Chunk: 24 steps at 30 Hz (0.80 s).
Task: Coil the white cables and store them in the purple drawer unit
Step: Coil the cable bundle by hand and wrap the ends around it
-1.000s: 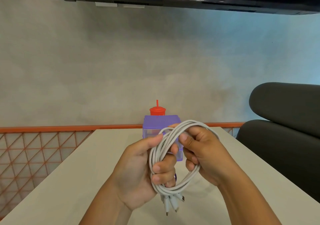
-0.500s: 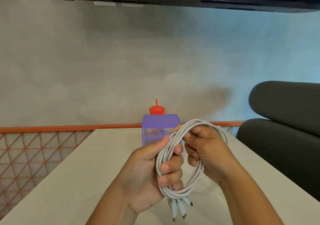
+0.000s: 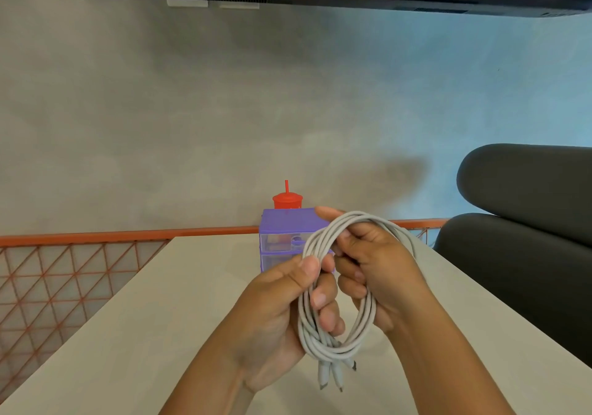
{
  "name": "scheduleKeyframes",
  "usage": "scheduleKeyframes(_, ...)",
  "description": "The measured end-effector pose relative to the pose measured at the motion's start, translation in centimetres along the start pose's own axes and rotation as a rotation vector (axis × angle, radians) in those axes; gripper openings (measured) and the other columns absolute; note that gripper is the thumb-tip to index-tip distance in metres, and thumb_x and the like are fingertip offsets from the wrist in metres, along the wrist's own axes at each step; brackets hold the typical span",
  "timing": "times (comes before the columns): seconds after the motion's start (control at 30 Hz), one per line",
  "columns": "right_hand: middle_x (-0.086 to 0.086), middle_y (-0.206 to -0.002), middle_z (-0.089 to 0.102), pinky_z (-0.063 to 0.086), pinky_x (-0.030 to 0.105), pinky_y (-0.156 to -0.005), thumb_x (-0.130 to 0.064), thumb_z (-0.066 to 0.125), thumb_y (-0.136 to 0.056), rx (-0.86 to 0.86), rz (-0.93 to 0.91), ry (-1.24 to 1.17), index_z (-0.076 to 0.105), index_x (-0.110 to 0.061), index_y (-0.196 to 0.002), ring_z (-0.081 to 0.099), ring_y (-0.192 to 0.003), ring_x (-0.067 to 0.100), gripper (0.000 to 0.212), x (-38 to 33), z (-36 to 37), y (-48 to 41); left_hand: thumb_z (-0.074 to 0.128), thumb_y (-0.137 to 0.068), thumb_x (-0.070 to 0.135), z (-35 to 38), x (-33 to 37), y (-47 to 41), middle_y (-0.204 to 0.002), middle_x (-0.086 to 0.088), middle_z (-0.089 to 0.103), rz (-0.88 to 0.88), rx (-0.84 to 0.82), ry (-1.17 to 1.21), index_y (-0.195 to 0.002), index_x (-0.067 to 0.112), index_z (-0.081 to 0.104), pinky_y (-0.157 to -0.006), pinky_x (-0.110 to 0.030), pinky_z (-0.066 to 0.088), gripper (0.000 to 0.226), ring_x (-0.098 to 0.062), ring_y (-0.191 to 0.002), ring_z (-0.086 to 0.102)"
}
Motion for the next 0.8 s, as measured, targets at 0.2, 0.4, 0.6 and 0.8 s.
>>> scheduleKeyframes(0.2, 0.001, -0.050, 0.039, 0.020, 0.011, -0.027, -0.001, 0.037, -0.096, 0.088, 0.041, -0.090, 0.066, -0.010, -0.086, 0.024, -0.030, 0.002, 0.032, 0.5, -0.5, -0.2, 0.058, -0.084, 0.027, -0.1, 0.1, 0.2, -0.044, 0.004, 0.030, -0.042, 0.146, -0.019, -0.080, 0.006, 0.058, -0.037, -0.018, 0.034, 0.021, -0.004, -0.030, 0.025)
scheduleKeyframes(0.4, 0.003, -0.056, 0.045, 0.022, 0.012, -0.028, -0.002, 0.040, -0.095, 0.086, 0.066, -0.057, 0.062, -0.002, -0.085, 0.026, -0.030, 0.002, 0.025, 1.3, -0.4, -0.5, 0.047, -0.076, 0.042, -1.4, 0.9, 0.3, -0.039, 0.004, 0.024, -0.023, 0.321, -0.094, -0.068, 0.008, 0.055, -0.037, -0.015, 0.017, 0.036, -0.004, -0.026, 0.018)
scheduleKeyframes(0.6, 0.006, -0.062, 0.062, 0.046, 0.020, -0.042, -0.001, 0.054, -0.081, -0.024, 0.132, -0.093, 0.065, -0.004, -0.084, 0.052, -0.044, 0.010, 0.011, 1.6, -0.6, -0.5, 0.048, -0.079, 0.039, -3.2, 2.2, 0.8, -0.040, 0.004, 0.023, 0.008, 0.426, -0.262, -0.070, 0.006, 0.056, -0.035, -0.011, 0.017, 0.035, -0.004, -0.027, 0.017)
scheduleKeyframes(0.8, 0.009, -0.071, 0.066, 0.050, 0.030, -0.068, -0.008, 0.065, -0.068, 0.286, 0.142, -0.731, 0.056, -0.007, -0.081, 0.066, -0.059, 0.020, 0.016, 1.1, -5.7, -0.9, 0.048, -0.083, 0.033, -5.6, 4.0, 1.3, -0.041, 0.006, 0.022, 0.038, 0.479, -0.339, -0.067, 0.008, 0.048, -0.034, -0.009, 0.018, 0.029, -0.003, -0.027, 0.016)
Point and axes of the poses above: each hand's wrist, its own y-axis away from the middle knuckle, its own z-axis out of the palm, x = y × z, the point moved 8 cm from there along -y, towards the middle knuckle
